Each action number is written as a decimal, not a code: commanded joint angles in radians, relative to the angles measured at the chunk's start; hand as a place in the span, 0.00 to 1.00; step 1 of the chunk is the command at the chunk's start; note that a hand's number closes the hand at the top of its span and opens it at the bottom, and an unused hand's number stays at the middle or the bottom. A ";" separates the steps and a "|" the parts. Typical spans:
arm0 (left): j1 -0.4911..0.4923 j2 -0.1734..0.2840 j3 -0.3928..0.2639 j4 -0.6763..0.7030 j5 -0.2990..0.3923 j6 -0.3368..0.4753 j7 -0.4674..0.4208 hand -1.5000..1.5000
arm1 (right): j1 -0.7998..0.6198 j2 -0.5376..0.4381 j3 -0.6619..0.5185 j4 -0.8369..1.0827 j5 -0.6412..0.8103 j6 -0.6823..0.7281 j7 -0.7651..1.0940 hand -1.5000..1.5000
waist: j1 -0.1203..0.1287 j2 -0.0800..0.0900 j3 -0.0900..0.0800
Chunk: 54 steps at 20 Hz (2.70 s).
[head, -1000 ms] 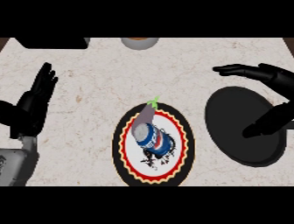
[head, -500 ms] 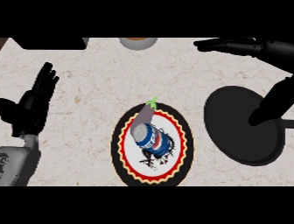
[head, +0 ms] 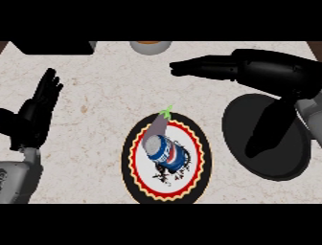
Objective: Pick the can from the plate and place it in the pan
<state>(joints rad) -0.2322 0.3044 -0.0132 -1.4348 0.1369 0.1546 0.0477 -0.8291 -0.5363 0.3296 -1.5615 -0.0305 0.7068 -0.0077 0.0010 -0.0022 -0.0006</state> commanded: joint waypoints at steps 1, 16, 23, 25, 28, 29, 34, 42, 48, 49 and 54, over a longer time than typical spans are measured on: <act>-0.039 -0.029 -0.014 -0.022 -0.035 0.031 0.037 0.50 | 0.018 0.083 0.019 -0.007 0.011 0.035 0.025 0.00 | 0.002 0.002 0.000; -0.010 -0.045 0.021 -0.050 -0.065 -0.010 0.057 0.50 | 0.145 0.169 0.002 -0.125 0.219 0.087 0.231 0.00 | 0.001 0.002 0.001; 0.003 -0.075 0.027 -0.031 -0.087 -0.018 0.016 0.50 | 0.159 0.246 0.065 0.025 0.400 0.080 0.075 0.00 | 0.006 0.003 0.001; -0.009 -0.058 0.065 -0.004 -0.044 -0.061 0.009 0.50 | 0.135 0.284 0.084 0.054 0.418 0.093 0.081 0.00 | 0.006 0.003 0.000; 0.048 -0.099 0.030 -0.055 -0.092 -0.018 0.001 0.50 | 0.196 0.222 0.076 -0.002 0.436 0.157 0.029 0.00 | 0.003 0.002 0.001; 0.042 -0.106 0.007 -0.105 -0.109 0.002 0.058 0.50 | 0.151 0.234 0.090 0.105 0.491 0.114 -0.049 0.00 | 0.009 0.003 0.001; -0.023 -0.093 0.064 0.044 -0.101 -0.049 -0.014 0.50 | 0.213 0.276 0.101 0.018 0.559 0.140 -0.020 0.00 | -0.002 0.003 0.000; 0.000 -0.056 0.106 0.003 -0.071 -0.100 0.000 0.50 | 0.148 0.311 0.172 0.053 0.728 0.127 0.017 0.00 | 0.001 0.003 0.000; -0.020 -0.087 0.098 -0.011 -0.094 -0.078 0.027 0.50 | 0.205 0.373 0.226 0.086 0.846 0.104 0.021 0.00 | 0.002 0.002 0.000; 0.004 -0.085 0.100 -0.014 -0.097 -0.091 0.014 0.50 | 0.200 0.327 0.179 0.077 0.842 0.138 -0.039 0.00 | 0.002 0.002 0.000; -0.009 -0.110 0.086 -0.028 -0.120 -0.070 0.031 0.50 | 0.182 0.377 0.212 0.236 0.931 0.040 -0.109 0.00 | 0.005 0.004 0.001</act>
<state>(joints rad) -0.2204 0.2112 0.0773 -1.4814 0.0342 0.0743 0.0883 -0.6368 -0.1885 0.5265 -1.4228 0.8351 0.8057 -0.0686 0.0046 0.0002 -0.0001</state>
